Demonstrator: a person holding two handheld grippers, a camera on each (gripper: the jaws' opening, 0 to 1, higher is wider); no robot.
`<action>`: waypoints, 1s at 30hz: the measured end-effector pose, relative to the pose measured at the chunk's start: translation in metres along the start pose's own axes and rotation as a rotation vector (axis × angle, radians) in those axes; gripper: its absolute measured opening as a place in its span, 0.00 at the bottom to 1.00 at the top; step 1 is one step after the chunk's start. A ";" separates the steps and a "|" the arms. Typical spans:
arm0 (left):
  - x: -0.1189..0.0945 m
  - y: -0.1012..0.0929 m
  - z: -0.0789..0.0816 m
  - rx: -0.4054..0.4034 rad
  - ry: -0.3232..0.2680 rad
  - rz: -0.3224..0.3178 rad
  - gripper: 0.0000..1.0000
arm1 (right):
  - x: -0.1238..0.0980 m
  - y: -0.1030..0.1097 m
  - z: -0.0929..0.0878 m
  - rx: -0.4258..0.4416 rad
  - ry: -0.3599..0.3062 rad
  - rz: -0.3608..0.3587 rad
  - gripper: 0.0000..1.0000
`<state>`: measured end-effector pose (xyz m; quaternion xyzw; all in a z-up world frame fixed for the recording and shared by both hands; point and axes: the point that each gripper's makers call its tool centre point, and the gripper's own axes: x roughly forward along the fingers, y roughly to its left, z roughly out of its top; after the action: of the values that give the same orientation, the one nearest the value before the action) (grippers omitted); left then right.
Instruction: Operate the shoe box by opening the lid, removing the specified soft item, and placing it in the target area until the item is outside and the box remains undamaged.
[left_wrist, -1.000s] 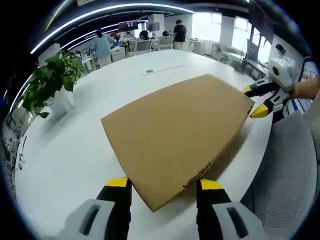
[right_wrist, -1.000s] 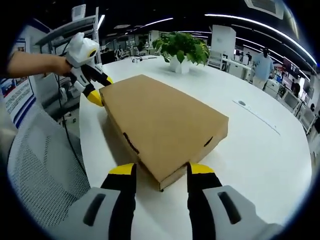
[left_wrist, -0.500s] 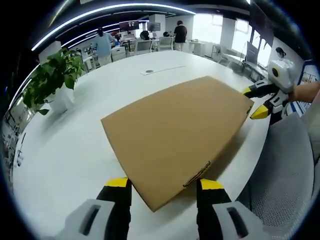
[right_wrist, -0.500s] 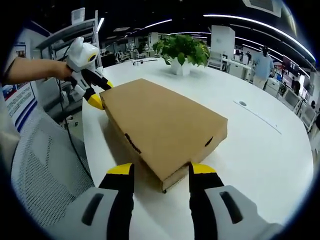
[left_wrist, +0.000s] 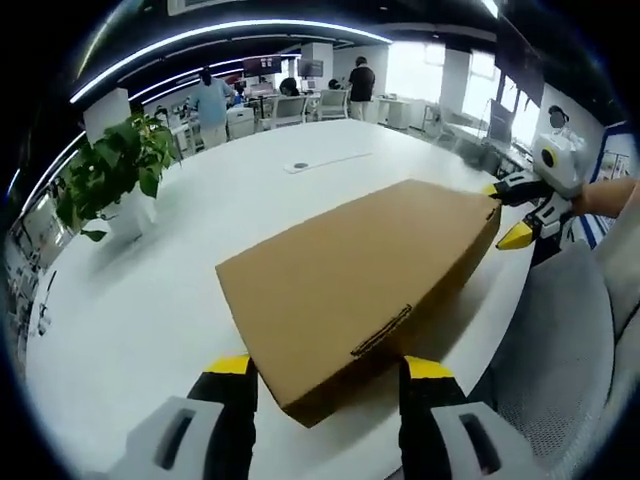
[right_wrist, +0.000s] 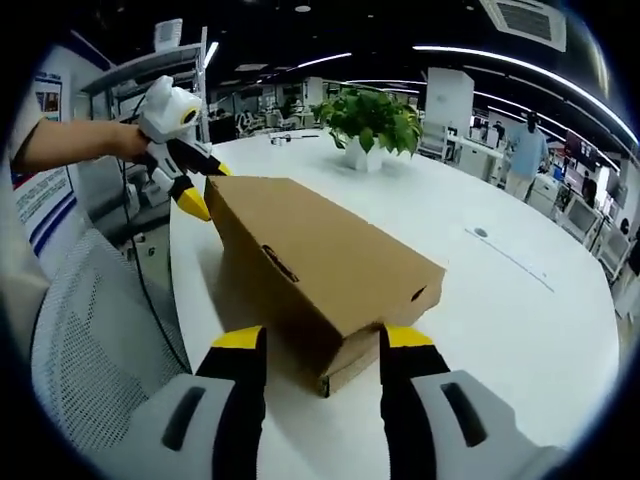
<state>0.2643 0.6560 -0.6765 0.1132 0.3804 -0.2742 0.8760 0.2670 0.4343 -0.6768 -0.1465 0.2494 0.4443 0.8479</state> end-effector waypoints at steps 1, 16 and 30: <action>-0.001 0.000 0.002 0.005 -0.005 0.005 0.57 | -0.001 0.000 0.002 -0.004 -0.006 -0.003 0.41; -0.016 0.018 0.036 0.005 -0.125 0.091 0.49 | -0.011 -0.014 0.036 -0.026 -0.079 -0.033 0.41; -0.022 0.047 0.068 0.006 -0.186 0.170 0.33 | -0.014 -0.038 0.067 -0.042 -0.141 -0.057 0.38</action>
<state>0.3194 0.6754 -0.6141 0.1215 0.2858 -0.2095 0.9272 0.3116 0.4352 -0.6123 -0.1395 0.1755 0.4344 0.8724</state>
